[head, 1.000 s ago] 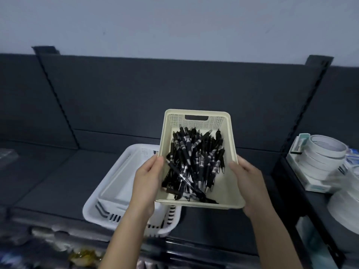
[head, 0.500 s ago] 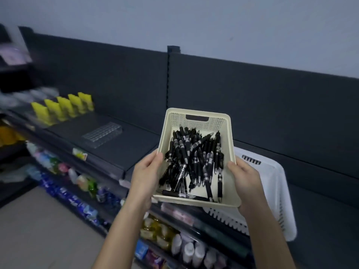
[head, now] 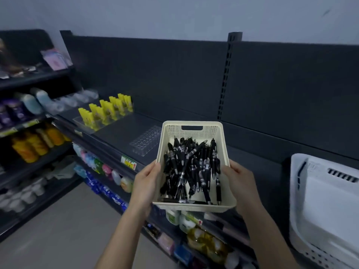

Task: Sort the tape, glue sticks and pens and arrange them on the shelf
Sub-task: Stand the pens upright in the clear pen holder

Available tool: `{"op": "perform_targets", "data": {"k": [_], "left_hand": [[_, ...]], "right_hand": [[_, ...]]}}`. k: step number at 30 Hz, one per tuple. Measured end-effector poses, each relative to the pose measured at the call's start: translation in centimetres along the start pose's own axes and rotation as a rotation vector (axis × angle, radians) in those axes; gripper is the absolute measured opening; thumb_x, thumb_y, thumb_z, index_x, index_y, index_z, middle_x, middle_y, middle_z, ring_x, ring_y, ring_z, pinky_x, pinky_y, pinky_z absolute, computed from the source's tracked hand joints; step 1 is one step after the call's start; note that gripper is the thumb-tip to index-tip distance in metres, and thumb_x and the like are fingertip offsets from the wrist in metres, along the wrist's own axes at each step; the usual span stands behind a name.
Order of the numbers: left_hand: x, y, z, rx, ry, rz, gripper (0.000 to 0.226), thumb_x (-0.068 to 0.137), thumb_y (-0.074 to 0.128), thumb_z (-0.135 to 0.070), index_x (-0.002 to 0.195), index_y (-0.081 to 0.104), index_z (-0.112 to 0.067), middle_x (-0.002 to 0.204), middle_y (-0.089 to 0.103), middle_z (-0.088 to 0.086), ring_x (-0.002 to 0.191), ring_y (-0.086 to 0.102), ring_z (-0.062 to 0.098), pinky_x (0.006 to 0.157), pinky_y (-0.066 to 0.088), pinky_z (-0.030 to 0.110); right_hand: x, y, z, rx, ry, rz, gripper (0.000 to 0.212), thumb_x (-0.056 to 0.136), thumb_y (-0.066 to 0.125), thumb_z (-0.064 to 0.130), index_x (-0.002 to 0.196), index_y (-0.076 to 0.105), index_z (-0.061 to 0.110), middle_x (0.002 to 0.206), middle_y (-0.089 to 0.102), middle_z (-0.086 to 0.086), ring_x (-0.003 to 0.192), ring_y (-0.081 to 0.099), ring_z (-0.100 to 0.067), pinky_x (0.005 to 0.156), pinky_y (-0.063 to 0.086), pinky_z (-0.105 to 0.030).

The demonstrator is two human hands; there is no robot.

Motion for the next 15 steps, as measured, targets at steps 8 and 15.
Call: {"op": "perform_targets", "data": {"k": [8,15], "left_hand": [[11.8,-0.9,0.7,0.088,-0.009,0.096,0.021,0.097,0.053,-0.032,0.116,0.061,-0.033,0.095,0.064,-0.035,0.079,0.058,-0.022,0.065,0.042,0.0],[19.6,-0.5,1.7,0.179,-0.061,0.211,0.044,0.096,0.054,-0.034,0.137,0.051,-0.018,0.139,0.051,-0.009,0.116,0.043,0.0,0.097,0.03,0.019]], "right_hand": [[8.3,5.5,-2.0,0.045,0.088,-0.087,0.042,0.089,0.054,0.015,0.075,0.071,0.051,0.094,0.066,0.002,0.087,0.063,-0.015,0.083,0.049,-0.03],[12.5,8.1,-3.1,0.043,0.148,-0.179,0.038,0.09,0.054,0.01,0.083,0.074,0.042,0.077,0.073,0.008,0.074,0.063,-0.012,0.078,0.055,-0.036]]}}
Point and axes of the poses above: each hand's wrist, its own x-axis towards the middle knuckle, its own y-axis out of the palm, z = x × y, the point moved 4 cm from there along x, towards the middle knuckle
